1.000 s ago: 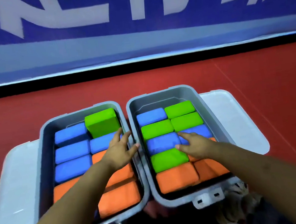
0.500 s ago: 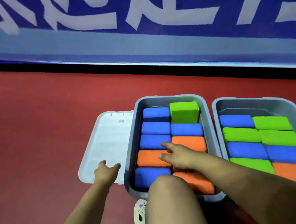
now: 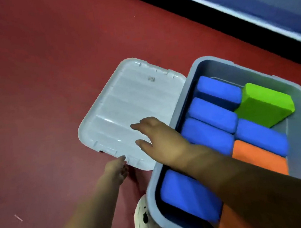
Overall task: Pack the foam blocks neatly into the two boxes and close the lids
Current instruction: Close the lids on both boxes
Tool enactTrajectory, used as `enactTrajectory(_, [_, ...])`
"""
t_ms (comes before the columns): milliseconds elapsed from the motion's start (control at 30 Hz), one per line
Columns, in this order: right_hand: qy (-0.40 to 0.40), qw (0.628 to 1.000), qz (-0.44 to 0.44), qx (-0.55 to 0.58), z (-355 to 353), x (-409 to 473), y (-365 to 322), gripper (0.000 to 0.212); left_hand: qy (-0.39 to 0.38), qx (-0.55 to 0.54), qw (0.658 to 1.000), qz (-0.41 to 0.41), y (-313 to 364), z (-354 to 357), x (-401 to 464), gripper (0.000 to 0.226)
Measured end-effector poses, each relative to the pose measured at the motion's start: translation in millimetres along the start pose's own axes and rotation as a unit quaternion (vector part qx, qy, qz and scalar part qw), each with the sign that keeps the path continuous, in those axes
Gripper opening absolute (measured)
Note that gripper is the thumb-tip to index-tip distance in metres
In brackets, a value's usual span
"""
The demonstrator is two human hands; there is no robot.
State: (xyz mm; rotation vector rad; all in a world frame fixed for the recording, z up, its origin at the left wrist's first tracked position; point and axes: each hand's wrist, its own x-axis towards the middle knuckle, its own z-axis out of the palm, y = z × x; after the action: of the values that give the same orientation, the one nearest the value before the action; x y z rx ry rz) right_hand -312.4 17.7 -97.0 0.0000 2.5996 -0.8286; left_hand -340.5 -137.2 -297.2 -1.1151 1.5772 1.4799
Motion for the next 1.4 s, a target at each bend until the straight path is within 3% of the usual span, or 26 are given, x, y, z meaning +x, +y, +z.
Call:
enactTrajectory(100, [-0.038, 0.999, -0.002, -0.003, 23.9, 15.5, 5.5, 0.048, -0.034, 0.011, 0.999, -0.015, -21.2, 14.0, 45.6, 0.021])
enactTrajectory(167, [-0.055, 0.998, 0.009, -0.010, 33.9, 15.3, 9.8, 0.049, -0.053, 0.020, 0.998, -0.020, -39.9, 17.8, 78.1, 0.038])
enactTrajectory(333, [-0.013, 0.999, 0.036, 0.035, 40.9, 18.4, 7.6, 0.051, -0.045, 0.000, 0.999, -0.027, -85.2, 9.4, 188.4, 0.059])
enactTrajectory(400, [0.002, 0.997, 0.055, 0.057, 41.0, 20.9, 7.0, 0.052, -0.049, -0.065, 0.996, -0.042, -72.0, 9.4, 160.1, 0.046])
enactTrajectory(467, [0.015, 0.994, 0.066, 0.084, 37.4, 18.6, 5.2, 0.053, -0.045, -0.132, 0.990, -0.029, -33.7, 11.5, 70.7, 0.018])
enactTrajectory(533, [0.035, 0.987, 0.086, 0.128, 26.5, 14.6, 2.8, 0.054, -0.046, -0.192, 0.980, 0.003, -15.5, 9.0, 29.9, 0.012])
enactTrajectory(700, [0.102, 0.960, 0.180, 0.190, -20.6, -13.1, -10.5, 0.059, -0.127, -0.226, 0.960, 0.105, 47.9, -18.5, -61.5, 0.019])
enactTrajectory(767, [0.141, 0.942, 0.208, 0.221, -40.7, -32.7, -16.9, 0.062, -0.179, -0.220, 0.941, 0.185, 83.9, -26.1, -107.7, 0.046])
enactTrajectory(833, [0.177, 0.919, 0.228, 0.268, -58.5, -59.5, -23.7, 0.064, -0.210, -0.207, 0.919, 0.261, 118.1, -30.6, -162.8, 0.062])
enactTrajectory(900, [0.196, 0.873, 0.233, 0.381, -77.7, -94.4, -32.9, 0.063, -0.238, -0.174, 0.897, 0.328, 142.0, -26.2, -220.7, 0.053])
enactTrajectory(1000, [0.218, 0.777, 0.219, 0.549, -107.4, -157.4, -40.3, 0.058, -0.245, -0.053, 0.865, 0.434, 147.0, -4.1, -304.7, 0.049])
enactTrajectory(1067, [0.237, 0.697, 0.194, 0.648, -122.9, -199.2, -30.4, 0.059, -0.202, 0.041, 0.841, 0.501, 133.0, 7.7, -346.9, 0.052])
enactTrajectory(1133, [0.248, 0.597, 0.160, 0.746, -130.5, -239.7, -12.3, 0.068, -0.152, 0.122, 0.807, 0.558, 116.0, 13.4, -377.0, 0.059])
enactTrajectory(1200, [0.275, 0.530, 0.128, 0.792, -130.7, -274.1, 10.3, 0.073, -0.159, 0.216, 0.730, 0.628, 96.7, 19.0, -397.4, 0.067])
enactTrajectory(1300, [0.319, 0.482, 0.114, 0.808, -115.9, -317.0, 40.4, 0.069, -0.200, 0.380, 0.570, 0.700, 51.5, 37.8, -409.0, 0.073])
enactTrajectory(1400, [0.342, 0.450, 0.132, 0.814, -77.5, -346.9, 59.8, 0.052, -0.214, 0.539, 0.415, 0.701, -6.2, 56.9, -382.6, 0.069])
